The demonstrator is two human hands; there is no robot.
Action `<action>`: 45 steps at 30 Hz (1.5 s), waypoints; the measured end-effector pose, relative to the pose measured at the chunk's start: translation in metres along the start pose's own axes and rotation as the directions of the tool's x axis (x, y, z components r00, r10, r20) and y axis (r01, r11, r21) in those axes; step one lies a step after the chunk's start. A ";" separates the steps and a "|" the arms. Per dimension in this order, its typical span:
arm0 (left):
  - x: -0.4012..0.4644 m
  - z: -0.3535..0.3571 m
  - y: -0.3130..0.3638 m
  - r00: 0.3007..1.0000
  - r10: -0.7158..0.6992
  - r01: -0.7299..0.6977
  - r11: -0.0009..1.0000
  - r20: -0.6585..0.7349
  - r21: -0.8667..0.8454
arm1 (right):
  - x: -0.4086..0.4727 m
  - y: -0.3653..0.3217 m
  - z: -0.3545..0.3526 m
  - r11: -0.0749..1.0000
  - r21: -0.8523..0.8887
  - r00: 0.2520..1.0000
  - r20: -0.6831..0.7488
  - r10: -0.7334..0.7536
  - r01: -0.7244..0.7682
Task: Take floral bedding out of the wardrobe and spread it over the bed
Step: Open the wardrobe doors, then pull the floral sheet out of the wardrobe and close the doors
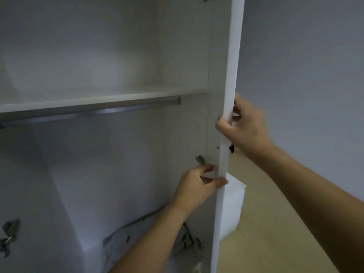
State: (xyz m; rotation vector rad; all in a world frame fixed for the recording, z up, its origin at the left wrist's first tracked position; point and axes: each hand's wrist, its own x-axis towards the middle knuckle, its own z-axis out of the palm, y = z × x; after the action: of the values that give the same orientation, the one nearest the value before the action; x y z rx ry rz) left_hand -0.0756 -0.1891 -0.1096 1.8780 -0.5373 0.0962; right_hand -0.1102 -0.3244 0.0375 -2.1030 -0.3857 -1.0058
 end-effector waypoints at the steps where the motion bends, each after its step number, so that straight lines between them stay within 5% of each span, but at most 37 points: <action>1: 0.007 0.010 0.003 1.000 -0.002 0.001 1.000 0.026 0.020 | -0.001 0.007 -0.010 1.000 -0.029 1.000 -0.022 0.004 -0.004; 5: 0.037 0.061 0.023 0.990 0.059 -0.070 0.994 0.131 0.082 | -0.005 0.045 -0.054 0.983 -0.170 0.988 -0.149 0.039 -0.065; 12: 0.081 0.158 0.053 0.997 0.047 -0.061 0.950 0.054 0.307 | -0.005 0.107 -0.114 0.935 -0.345 0.974 -0.228 0.003 -0.083; 21: 0.108 0.218 0.054 0.992 0.109 -0.075 0.905 -0.058 0.419 | 0.007 0.141 -0.127 0.881 -0.390 0.951 -0.250 0.180 -0.269; 25: 0.108 0.203 0.040 0.986 0.169 -0.160 0.937 -0.001 0.309 | -0.004 0.134 -0.108 0.793 -0.602 0.951 -0.288 -0.111 -0.090; 29: 0.106 0.145 -0.016 0.974 0.217 -0.224 0.864 0.068 0.450 | -0.017 0.131 -0.061 0.744 -0.649 0.933 -0.147 -0.328 0.159; 34: 0.076 0.030 -0.118 0.997 0.014 0.031 0.821 -0.076 0.570 | -0.024 0.133 0.052 0.862 -0.424 0.959 0.072 -0.275 0.279; 40: 0.017 -0.090 -0.212 0.939 -0.219 0.338 0.726 -0.264 0.599 | -0.053 0.124 0.214 0.979 -0.156 0.939 0.336 -0.072 0.131; 45: -0.024 -0.164 -0.297 0.827 -0.440 0.561 0.607 -0.350 0.563 | -0.079 0.131 0.348 0.998 -0.059 0.755 0.655 0.016 0.031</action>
State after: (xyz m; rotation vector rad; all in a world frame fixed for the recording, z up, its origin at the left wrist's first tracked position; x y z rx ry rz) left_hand 0.0558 0.0483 -0.3146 2.6114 0.2265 0.0770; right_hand 0.0963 -0.1490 -0.2292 -2.4766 -0.7114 -0.2347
